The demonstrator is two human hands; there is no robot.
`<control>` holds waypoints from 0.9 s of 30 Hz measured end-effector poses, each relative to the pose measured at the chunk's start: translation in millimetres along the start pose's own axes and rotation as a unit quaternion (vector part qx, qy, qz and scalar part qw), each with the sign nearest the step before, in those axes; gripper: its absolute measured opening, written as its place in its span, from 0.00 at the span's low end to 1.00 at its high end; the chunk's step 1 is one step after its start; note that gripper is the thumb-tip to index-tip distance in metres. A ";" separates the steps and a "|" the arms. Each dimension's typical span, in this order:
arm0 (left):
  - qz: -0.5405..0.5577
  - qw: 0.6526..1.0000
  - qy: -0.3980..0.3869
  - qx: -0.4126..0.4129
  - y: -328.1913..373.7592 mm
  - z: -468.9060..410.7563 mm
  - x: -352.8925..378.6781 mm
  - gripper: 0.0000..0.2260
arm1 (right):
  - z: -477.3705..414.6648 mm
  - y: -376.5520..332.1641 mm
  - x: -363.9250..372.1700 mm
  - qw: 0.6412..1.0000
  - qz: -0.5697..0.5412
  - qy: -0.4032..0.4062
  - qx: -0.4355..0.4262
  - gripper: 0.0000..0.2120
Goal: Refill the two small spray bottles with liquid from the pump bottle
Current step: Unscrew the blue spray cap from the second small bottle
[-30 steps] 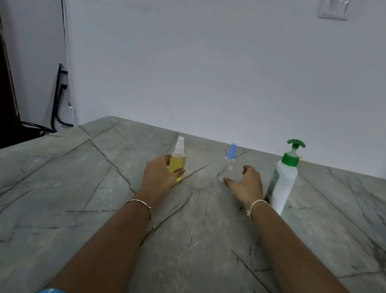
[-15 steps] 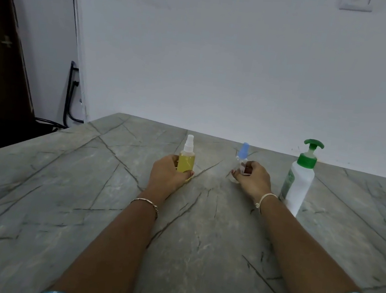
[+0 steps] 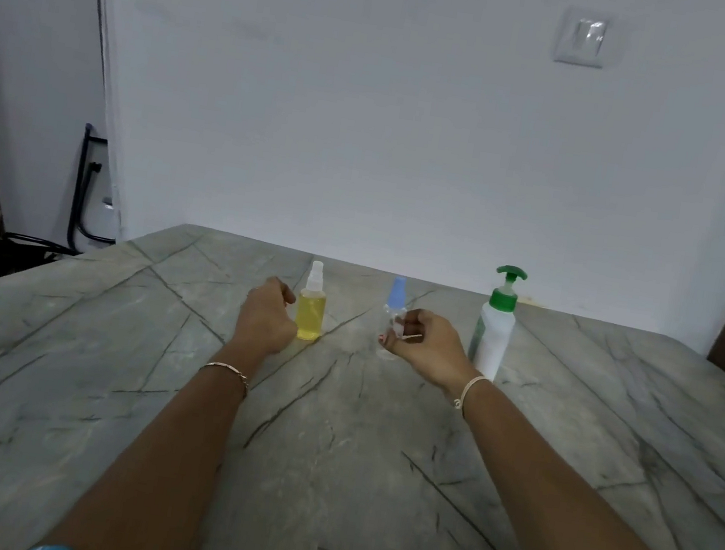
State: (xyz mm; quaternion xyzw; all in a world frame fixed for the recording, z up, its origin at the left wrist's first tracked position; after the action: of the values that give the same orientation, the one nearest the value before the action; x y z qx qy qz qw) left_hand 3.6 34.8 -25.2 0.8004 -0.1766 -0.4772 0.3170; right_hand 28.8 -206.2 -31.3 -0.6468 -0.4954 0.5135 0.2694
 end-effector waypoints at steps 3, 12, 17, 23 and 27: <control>0.054 0.997 -0.056 -0.016 6.4 4.8 -2.2 0.11 | 13.8 -1.6 0.9 1.000 0.011 -0.027 0.001 0.16; 0.189 0.943 -0.274 0.028 47.1 52.2 19.5 0.14 | 38.2 -6.6 10.2 0.999 0.016 -0.052 0.001 0.18; 0.214 0.933 -0.289 0.028 52.6 64.1 26.3 0.19 | 46.1 -7.3 14.7 0.998 0.033 -0.050 -0.019 0.20; 0.220 0.948 -0.224 0.054 56.0 65.7 34.4 0.22 | 49.1 -6.7 11.5 0.998 0.041 -0.042 -0.023 0.18; 0.207 0.960 -0.169 0.083 56.4 62.8 37.0 0.20 | 49.5 -5.3 11.2 0.998 0.034 -0.045 -0.023 0.18</control>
State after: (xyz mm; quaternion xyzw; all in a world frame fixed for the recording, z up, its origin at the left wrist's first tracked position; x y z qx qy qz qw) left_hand -32.4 -49.7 -32.8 0.6779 -0.4282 -0.5129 0.3066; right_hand -19.3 -202.0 -47.4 -0.6456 -0.4966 0.5392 0.2144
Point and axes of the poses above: each hand's wrist, its own z-axis away from the middle knuckle, its own x-axis out of the palm, y = z × x, the point moved 4 cm from there along -z, towards the middle knuckle, and after that the axes turned 4 degrees about -z, right-handed, at the moved point
